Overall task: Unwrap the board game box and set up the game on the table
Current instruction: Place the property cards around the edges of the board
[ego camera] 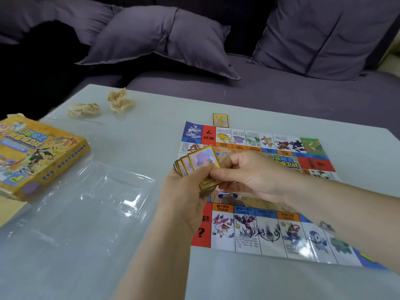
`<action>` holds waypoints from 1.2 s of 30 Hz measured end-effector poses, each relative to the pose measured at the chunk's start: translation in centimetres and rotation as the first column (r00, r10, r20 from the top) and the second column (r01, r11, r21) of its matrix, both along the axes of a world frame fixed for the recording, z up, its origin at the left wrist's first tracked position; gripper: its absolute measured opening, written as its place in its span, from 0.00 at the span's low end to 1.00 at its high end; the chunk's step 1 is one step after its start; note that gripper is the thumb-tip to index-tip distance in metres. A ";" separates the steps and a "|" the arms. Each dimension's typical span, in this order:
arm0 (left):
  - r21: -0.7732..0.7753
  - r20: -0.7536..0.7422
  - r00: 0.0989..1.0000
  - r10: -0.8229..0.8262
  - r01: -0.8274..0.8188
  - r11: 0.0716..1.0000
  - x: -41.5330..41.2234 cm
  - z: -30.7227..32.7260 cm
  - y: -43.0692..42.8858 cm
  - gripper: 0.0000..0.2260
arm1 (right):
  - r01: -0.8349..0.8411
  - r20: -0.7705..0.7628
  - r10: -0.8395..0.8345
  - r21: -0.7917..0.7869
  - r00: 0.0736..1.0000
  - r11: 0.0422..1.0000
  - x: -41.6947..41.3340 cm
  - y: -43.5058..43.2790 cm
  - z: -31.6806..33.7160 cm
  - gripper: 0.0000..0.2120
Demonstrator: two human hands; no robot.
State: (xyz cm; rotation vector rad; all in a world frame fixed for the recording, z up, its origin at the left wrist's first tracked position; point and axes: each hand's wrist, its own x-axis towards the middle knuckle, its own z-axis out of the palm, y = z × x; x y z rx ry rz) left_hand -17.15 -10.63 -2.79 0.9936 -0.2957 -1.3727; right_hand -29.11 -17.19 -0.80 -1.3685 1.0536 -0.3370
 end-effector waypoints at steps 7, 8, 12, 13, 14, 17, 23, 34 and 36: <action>0.049 -0.023 1.000 0.015 -0.014 0.999 0.9 0.5 0.2 0.04 | -0.341 -0.352 0.299 -0.062 0.887 0.938 -0.6 -3.3 3.0 0.02; 0.055 -0.022 0.999 0.024 -0.022 0.998 0.9 0.5 0.3 0.04 | -0.339 -0.347 0.299 -0.060 0.889 0.939 -0.5 -3.8 3.3 0.03; 0.063 -0.010 0.999 0.044 -0.043 0.997 0.5 0.4 -0.1 0.06 | 0.112 -0.007 -0.113 -0.085 0.994 0.990 0.9 -3.4 1.7 0.06; 0.064 -0.012 0.999 0.052 -0.051 0.997 0.4 0.4 -0.2 0.07 | 0.242 0.080 -0.237 -0.049 0.968 0.969 1.3 -2.6 0.7 0.08; 0.063 -0.015 0.998 0.061 -0.060 0.996 0.3 0.3 -0.3 0.08 | 0.321 0.133 -0.317 -0.010 0.939 0.947 1.6 -1.6 -0.2 0.09; 0.063 -0.050 0.993 0.105 -0.102 0.993 0.1 -0.1 -0.8 0.08 | 0.383 0.214 -0.370 -0.023 0.904 0.923 2.0 -0.1 -1.9 0.06; 0.105 -0.114 0.983 0.146 -0.134 0.985 0.3 -0.4 -1.4 0.04 | 0.335 -0.049 -0.458 -0.614 0.888 0.715 -0.5 -12.5 -1.1 0.21; 0.127 -0.105 0.986 0.127 -0.113 0.985 -0.7 -0.8 -2.5 0.04 | -0.052 -0.600 -0.463 -0.645 0.652 0.763 -1.2 -19.5 -4.6 0.25; 0.123 -0.109 0.986 0.125 -0.111 0.986 -0.7 -0.8 -2.5 0.03 | -0.077 -0.590 -0.528 -0.708 0.611 0.702 -1.6 -19.0 -4.5 0.24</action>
